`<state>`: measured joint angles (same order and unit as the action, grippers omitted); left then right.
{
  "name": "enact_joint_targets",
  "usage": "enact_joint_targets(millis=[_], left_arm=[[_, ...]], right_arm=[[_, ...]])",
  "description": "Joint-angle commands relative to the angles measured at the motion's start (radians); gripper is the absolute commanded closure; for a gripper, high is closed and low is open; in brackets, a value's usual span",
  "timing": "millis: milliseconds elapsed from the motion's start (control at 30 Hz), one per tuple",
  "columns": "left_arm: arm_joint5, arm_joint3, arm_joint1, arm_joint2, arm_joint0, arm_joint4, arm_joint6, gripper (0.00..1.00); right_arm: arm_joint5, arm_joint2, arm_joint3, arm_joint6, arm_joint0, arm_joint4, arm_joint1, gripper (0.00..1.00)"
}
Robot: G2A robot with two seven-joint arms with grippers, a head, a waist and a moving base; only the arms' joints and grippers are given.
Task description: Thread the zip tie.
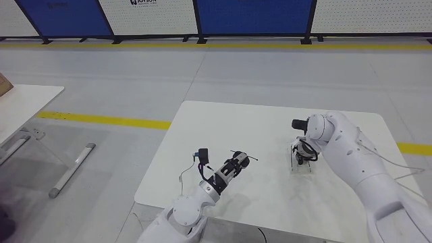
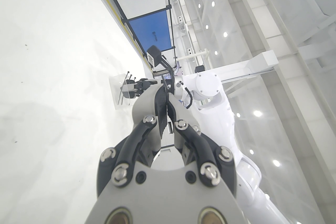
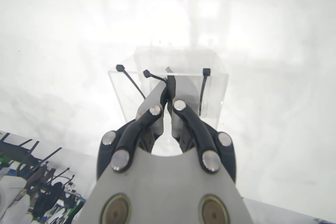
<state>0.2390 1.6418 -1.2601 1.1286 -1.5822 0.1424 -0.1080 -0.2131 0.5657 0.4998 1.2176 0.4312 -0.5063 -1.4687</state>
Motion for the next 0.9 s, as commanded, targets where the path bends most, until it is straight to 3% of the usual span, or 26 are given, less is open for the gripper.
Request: enact_joint_targets(millis=[0,300,500,667,867], left_arm=[[0.000,0.000,0.000,0.000,0.000,0.000,0.000,1.00],[0.000,0.000,0.000,0.000,0.000,0.000,0.000,1.00],[0.000,0.000,0.000,0.000,0.000,0.000,0.000,1.00],[0.000,0.000,0.000,0.000,0.000,0.000,0.000,1.00],[0.000,0.000,0.000,0.000,0.000,0.000,0.000,1.00]], right_arm=[[0.002,0.005,0.014,-0.003,0.005,-0.007,0.005,1.00],[-0.026,0.058,0.150,-0.005,0.057,-0.053,0.057,1.00],[-0.050,0.151,0.316,0.016,0.135,-0.091,0.129,1.00],[-0.107,0.269,0.543,0.022,0.252,-0.164,0.204,1.00],[-0.100,0.478,0.863,-0.021,0.464,-0.225,0.290,1.00]])
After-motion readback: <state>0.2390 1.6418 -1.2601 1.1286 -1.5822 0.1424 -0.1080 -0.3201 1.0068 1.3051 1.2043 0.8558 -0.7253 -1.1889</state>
